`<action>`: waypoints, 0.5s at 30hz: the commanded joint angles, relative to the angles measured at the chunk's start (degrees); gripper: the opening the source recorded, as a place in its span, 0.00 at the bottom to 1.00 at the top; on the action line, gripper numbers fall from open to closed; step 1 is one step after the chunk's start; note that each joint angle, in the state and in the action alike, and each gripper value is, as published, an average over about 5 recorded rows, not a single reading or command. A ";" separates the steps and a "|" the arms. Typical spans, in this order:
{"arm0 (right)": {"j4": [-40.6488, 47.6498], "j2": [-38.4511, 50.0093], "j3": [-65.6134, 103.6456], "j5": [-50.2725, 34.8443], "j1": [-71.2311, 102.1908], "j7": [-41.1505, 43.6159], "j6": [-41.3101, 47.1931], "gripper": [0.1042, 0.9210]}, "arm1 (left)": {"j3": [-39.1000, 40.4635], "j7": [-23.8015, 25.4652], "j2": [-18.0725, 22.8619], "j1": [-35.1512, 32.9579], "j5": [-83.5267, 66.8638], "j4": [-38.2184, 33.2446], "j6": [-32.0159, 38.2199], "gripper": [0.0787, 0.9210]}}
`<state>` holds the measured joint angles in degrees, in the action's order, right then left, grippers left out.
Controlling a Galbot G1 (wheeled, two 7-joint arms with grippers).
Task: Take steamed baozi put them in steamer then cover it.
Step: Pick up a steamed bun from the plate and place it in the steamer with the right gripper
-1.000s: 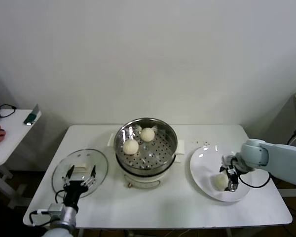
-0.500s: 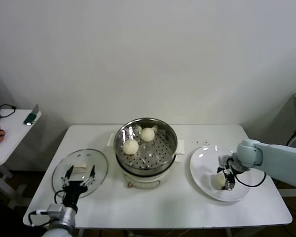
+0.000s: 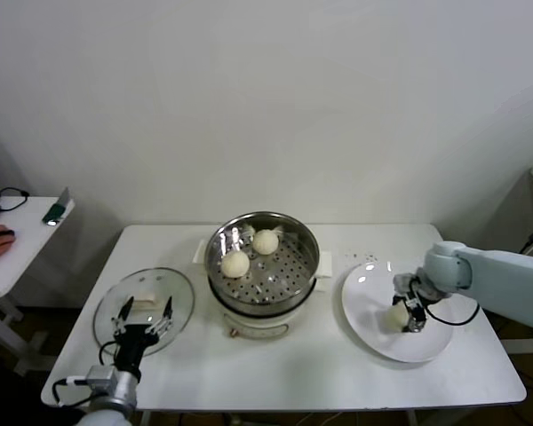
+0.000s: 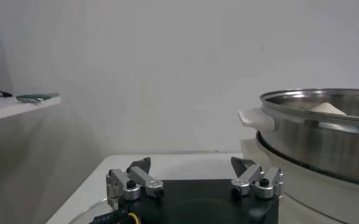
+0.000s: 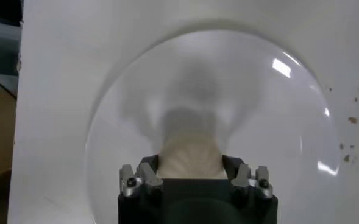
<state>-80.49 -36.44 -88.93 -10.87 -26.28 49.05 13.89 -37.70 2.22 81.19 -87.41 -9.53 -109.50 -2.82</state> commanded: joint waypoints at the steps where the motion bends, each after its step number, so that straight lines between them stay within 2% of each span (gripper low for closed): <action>1: -1.27 -3.24 -6.55 5.64 -17.25 7.35 -11.59 0.73 | 0.06 0.01 -0.04 0.06 0.09 0.15 -0.05 0.88; 10: -3.94 -14.06 -5.73 0.73 -38.05 12.67 -23.93 0.73 | 0.66 0.01 0.18 0.52 0.69 0.39 -0.23 0.88; 15: -7.52 -19.31 -1.35 0.16 -42.05 13.18 -27.88 0.73 | 0.76 0.03 0.26 0.67 0.86 0.19 -0.49 0.88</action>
<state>-85.00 -47.83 -91.99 -10.25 -54.47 58.49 -4.57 -36.99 2.22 81.42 -86.75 -8.78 -109.21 -3.25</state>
